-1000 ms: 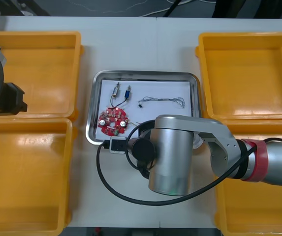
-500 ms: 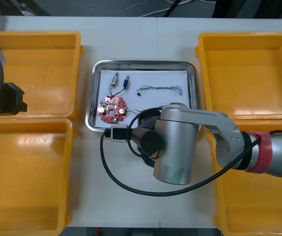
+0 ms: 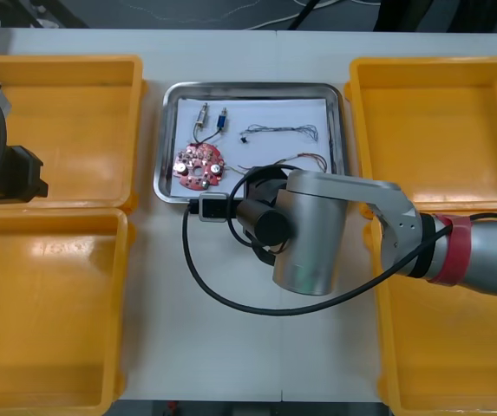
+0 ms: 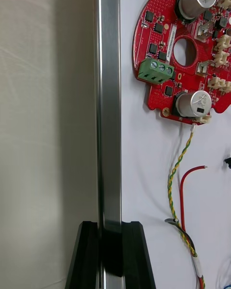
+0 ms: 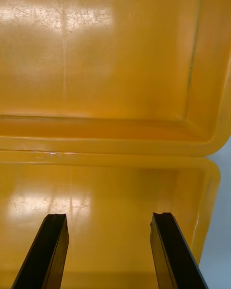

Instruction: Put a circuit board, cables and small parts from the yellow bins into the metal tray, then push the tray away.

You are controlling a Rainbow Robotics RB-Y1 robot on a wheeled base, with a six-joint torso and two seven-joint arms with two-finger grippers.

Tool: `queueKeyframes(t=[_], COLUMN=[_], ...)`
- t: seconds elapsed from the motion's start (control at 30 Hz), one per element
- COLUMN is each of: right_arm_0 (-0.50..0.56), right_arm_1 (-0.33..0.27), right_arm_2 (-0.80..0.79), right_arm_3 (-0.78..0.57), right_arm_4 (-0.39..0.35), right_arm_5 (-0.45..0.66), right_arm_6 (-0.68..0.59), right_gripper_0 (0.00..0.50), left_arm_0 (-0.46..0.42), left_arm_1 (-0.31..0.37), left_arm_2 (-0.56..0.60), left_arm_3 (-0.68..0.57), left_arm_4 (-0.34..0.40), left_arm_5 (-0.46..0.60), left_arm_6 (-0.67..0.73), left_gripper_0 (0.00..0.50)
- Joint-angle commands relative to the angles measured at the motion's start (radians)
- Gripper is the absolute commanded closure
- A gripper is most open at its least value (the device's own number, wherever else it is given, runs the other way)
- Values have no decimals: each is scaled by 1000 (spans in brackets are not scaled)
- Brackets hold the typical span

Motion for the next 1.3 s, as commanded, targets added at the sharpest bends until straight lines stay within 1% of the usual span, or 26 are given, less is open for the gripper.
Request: queueKeyframes(t=[0.03, 0.8, 0.97, 1.3], right_arm_0=[-70, -162, -170, -194], right_arm_1=[-11, -7, -7, 2], right_arm_2=[16, 16, 16, 16], right_arm_3=[26, 218, 239, 301], right_arm_4=[12, 17, 43, 43], right_arm_5=[-40, -253, -281, -330], right_arm_6=[46, 78, 93, 103], right_gripper_0=[500, 500, 500, 500], left_arm_0=[18, 18, 18, 18], left_arm_1=[45, 45, 45, 45], left_arm_2=[31, 31, 31, 31], left_arm_3=[-14, -14, -14, -14], left_arm_4=[-10, -10, -10, -10], left_arm_5=[6, 6, 6, 6], left_arm_6=[-74, -74, -74, -74], left_gripper_0=[0, 0, 0, 0])
